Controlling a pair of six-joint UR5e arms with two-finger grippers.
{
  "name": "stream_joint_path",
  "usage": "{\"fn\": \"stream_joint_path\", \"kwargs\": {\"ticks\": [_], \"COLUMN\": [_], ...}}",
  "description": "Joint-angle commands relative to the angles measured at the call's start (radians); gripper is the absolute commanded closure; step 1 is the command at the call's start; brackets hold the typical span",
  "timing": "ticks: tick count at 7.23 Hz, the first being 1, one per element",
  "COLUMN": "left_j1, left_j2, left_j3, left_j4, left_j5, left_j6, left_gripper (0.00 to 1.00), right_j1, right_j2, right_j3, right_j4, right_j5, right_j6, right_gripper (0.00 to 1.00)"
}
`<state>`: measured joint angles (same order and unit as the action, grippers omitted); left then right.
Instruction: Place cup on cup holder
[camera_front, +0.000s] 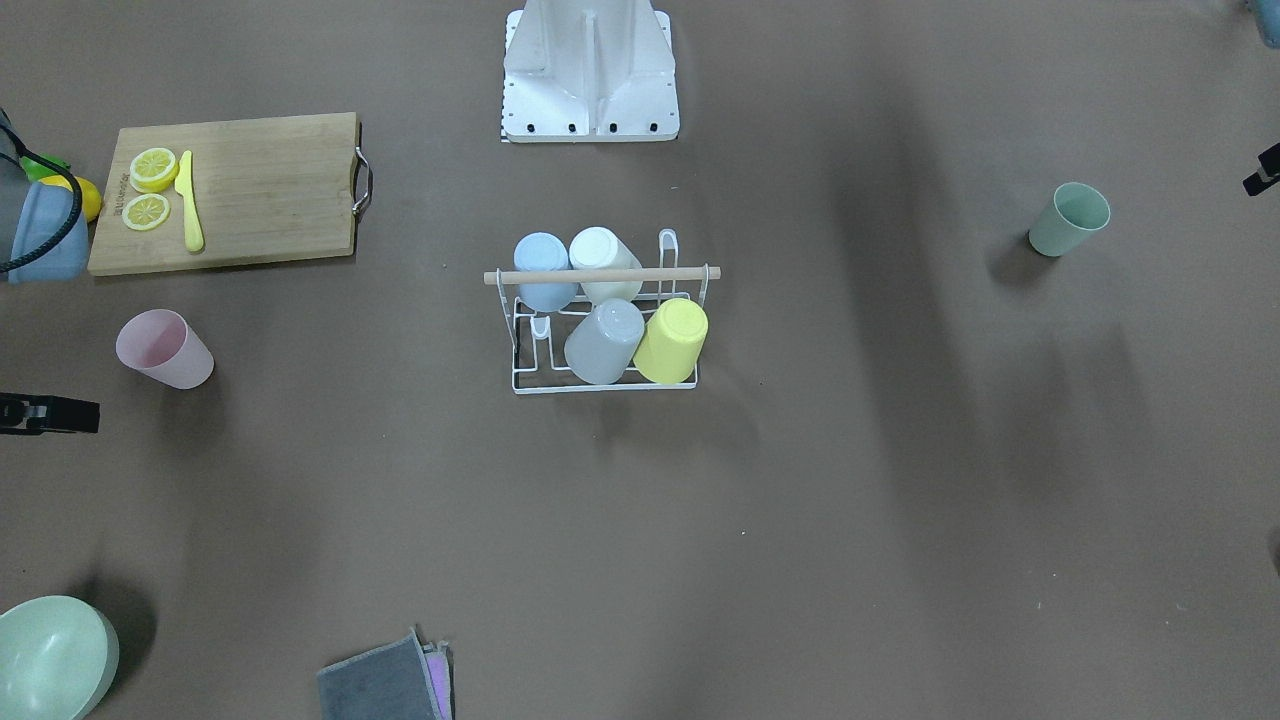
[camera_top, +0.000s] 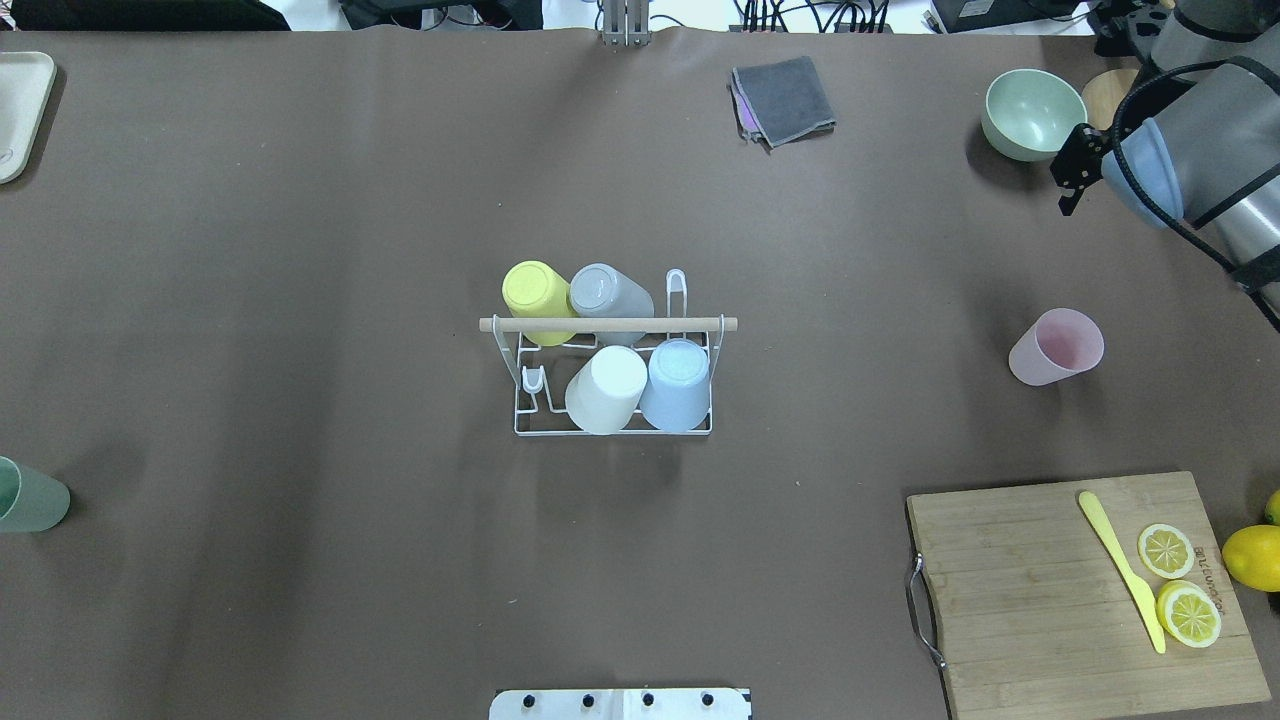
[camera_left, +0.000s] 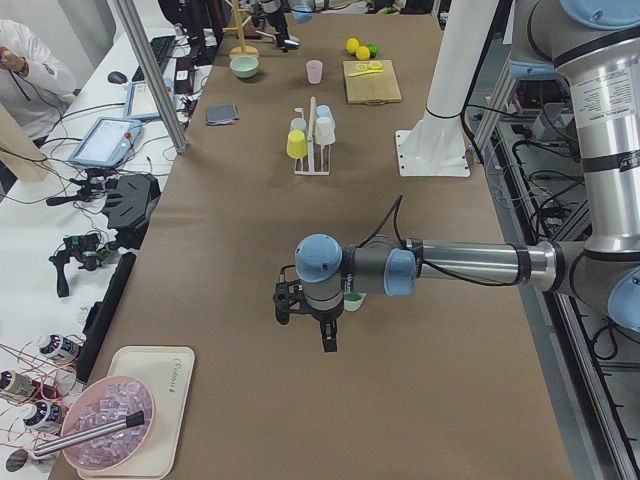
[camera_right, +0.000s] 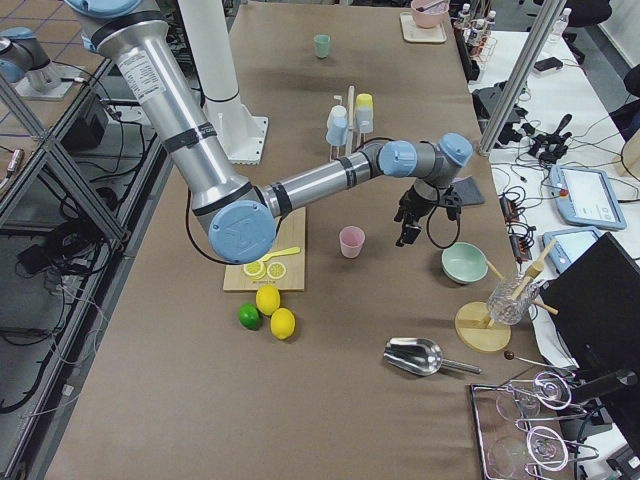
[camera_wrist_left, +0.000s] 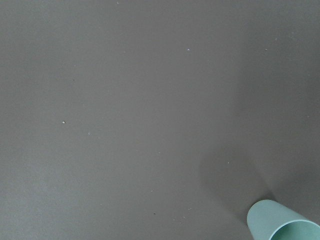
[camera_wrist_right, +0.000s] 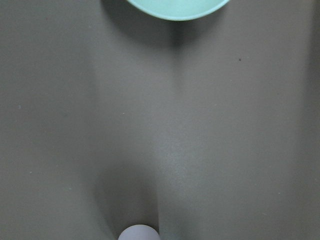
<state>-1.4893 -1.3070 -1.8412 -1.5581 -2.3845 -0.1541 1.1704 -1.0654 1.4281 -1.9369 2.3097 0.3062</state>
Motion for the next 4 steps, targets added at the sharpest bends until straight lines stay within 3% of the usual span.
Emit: {"fn": "stream_joint_path", "kwargs": {"ticks": [1, 4], "left_j1": [0.001, 0.001], "left_j2": [0.012, 0.015], "left_j3": [0.019, 0.02], "left_j4": [0.0, -0.003], "left_j5": [-0.001, 0.001], "left_j6": [0.005, 0.007], "left_gripper": [0.02, 0.02], "right_j1": [-0.012, -0.04], "right_j2": [0.031, 0.123], "right_j3": [-0.092, -0.26], "right_j4": [-0.019, -0.087], "right_j5": [0.081, 0.149], "right_j6": [-0.144, -0.267], "right_gripper": [0.0, 0.0]}}
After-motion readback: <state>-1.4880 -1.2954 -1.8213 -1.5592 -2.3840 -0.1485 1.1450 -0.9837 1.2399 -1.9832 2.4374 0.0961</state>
